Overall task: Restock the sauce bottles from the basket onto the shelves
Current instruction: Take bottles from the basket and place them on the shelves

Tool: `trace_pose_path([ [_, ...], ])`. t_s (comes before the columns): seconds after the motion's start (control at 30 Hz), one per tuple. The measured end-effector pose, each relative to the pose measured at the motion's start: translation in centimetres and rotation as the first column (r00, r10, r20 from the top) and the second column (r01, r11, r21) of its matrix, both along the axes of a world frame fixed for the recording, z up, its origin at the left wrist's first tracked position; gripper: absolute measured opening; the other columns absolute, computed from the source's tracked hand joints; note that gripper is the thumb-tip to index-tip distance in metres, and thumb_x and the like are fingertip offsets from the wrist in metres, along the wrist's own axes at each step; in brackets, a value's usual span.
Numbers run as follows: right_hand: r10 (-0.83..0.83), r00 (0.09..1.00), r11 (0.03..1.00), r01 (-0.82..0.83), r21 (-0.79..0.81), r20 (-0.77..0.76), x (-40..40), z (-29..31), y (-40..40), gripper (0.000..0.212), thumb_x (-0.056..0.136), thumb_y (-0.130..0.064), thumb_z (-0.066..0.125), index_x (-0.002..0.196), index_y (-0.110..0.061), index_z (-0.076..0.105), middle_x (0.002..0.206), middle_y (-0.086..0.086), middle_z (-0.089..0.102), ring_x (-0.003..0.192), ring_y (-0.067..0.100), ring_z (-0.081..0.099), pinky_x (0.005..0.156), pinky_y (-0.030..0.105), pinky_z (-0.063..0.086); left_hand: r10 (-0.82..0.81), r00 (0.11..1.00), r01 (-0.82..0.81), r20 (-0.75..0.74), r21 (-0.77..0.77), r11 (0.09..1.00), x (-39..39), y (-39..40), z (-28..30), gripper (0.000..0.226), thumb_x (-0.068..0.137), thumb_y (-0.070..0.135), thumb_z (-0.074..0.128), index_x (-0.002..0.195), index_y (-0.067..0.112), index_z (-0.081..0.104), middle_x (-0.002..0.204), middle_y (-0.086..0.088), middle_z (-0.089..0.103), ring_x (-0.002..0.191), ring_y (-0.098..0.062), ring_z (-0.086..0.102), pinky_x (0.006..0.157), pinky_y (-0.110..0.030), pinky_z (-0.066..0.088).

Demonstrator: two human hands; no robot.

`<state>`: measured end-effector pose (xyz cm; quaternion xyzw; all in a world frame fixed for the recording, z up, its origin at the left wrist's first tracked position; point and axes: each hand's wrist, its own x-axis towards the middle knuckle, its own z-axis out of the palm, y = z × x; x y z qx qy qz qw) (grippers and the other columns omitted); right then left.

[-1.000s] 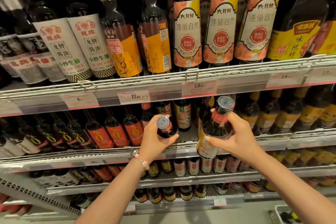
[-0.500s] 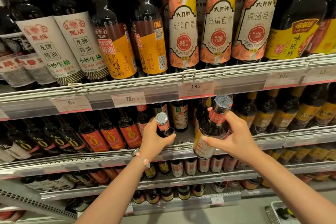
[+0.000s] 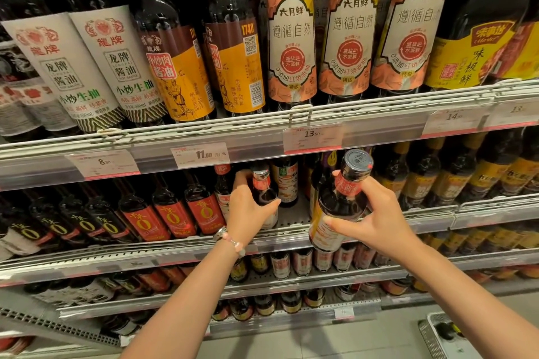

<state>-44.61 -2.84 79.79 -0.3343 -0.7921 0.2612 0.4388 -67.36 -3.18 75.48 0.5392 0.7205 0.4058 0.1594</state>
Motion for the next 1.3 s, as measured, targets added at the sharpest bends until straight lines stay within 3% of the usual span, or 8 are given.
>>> trace_pose_path([
  [0.17,-0.003,1.000,1.000,0.003,0.007,0.002,-0.1,0.0,0.0,0.053,0.065,-0.041,0.072,0.111,-0.024,0.052,0.104,-0.010,0.059,0.102,-0.015,0.051,0.087,0.006,0.040,0.040,0.994,-0.052,-0.106,-0.109,0.993,0.3,0.4,0.2,0.045,0.072,0.033,0.078,0.068,0.011,0.039,0.053,0.000,0.041,0.051,-0.018,0.044,0.043,-0.028,0.034],
  [0.37,-0.005,1.000,1.000,0.005,0.016,0.008,-0.4,0.1,0.1,0.050,0.065,-0.041,0.071,0.109,-0.024,0.052,0.102,-0.012,0.058,0.101,-0.015,0.050,0.086,0.005,0.039,0.069,0.990,-0.076,-0.127,-0.050,0.996,1.0,0.8,0.5,0.054,0.076,0.020,0.074,0.114,-0.006,0.046,0.067,0.001,0.043,0.067,-0.019,0.046,0.059,-0.035,0.045],
  [0.53,-0.011,1.000,1.000,0.011,0.013,0.013,-0.5,0.0,0.2,0.052,0.065,-0.041,0.072,0.110,-0.026,0.052,0.105,-0.017,0.056,0.102,-0.017,0.050,0.087,0.003,0.038,0.087,0.988,-0.108,-0.127,-0.171,0.979,0.9,1.1,0.0,0.033,0.079,0.025,0.070,0.066,0.000,0.052,0.063,-0.012,0.053,0.068,-0.030,0.055,0.055,-0.033,0.040],
  [0.73,-0.010,1.000,1.000,0.010,0.004,0.015,-0.6,-0.1,0.2,0.051,0.065,-0.041,0.072,0.110,-0.027,0.052,0.103,-0.016,0.056,0.101,-0.015,0.050,0.086,0.005,0.039,0.114,0.979,-0.129,-0.166,-0.080,0.988,1.3,1.4,-0.2,0.074,0.081,0.019,0.068,0.139,-0.005,0.028,0.121,-0.031,0.054,0.105,-0.041,0.058,0.085,-0.046,0.053],
  [0.93,-0.017,1.000,1.000,0.017,-0.012,0.017,-0.5,-0.3,0.2,0.052,0.065,-0.041,0.072,0.111,-0.028,0.051,0.103,-0.009,0.059,0.102,-0.017,0.049,0.088,0.005,0.039,0.106,0.964,-0.151,-0.245,-0.170,0.974,1.4,1.5,0.1,0.066,0.090,0.019,0.057,0.140,-0.006,0.021,0.084,-0.023,0.067,0.076,-0.037,0.065,0.066,-0.042,0.053],
  [1.1,-0.018,0.999,1.000,0.019,-0.022,0.027,-0.5,-0.3,0.3,0.054,0.065,-0.042,0.072,0.113,-0.028,0.051,0.106,-0.014,0.057,0.103,-0.016,0.049,0.089,0.005,0.039,0.128,0.942,-0.177,-0.310,-0.136,0.975,1.5,1.9,-0.9,0.079,0.087,0.022,0.059,0.145,0.005,0.009,0.123,-0.029,0.054,0.107,-0.038,0.058,0.081,-0.042,0.054],
  [1.2,-0.015,1.000,1.000,0.016,-0.023,0.023,-0.5,-0.3,0.2,0.055,0.065,-0.042,0.072,0.113,-0.028,0.051,0.107,-0.016,0.056,0.103,-0.016,0.049,0.089,0.005,0.039,0.157,0.949,-0.199,-0.273,-0.137,0.970,1.9,2.1,-1.2,0.078,0.079,0.002,0.060,0.144,0.001,0.017,0.137,-0.029,0.040,0.122,-0.039,0.048,0.088,-0.044,0.052],
  [1.3,-0.016,1.000,1.000,0.017,-0.025,0.020,-0.4,-0.3,0.2,0.055,0.065,-0.042,0.072,0.113,-0.028,0.050,0.105,-0.012,0.058,0.103,-0.016,0.049,0.089,0.005,0.039,0.151,0.940,-0.217,-0.304,-0.194,0.957,1.7,2.2,-1.7,0.042,0.080,0.008,0.055,0.118,-0.008,0.047,0.105,-0.025,0.063,0.102,-0.038,0.061,0.078,-0.043,0.055],
])
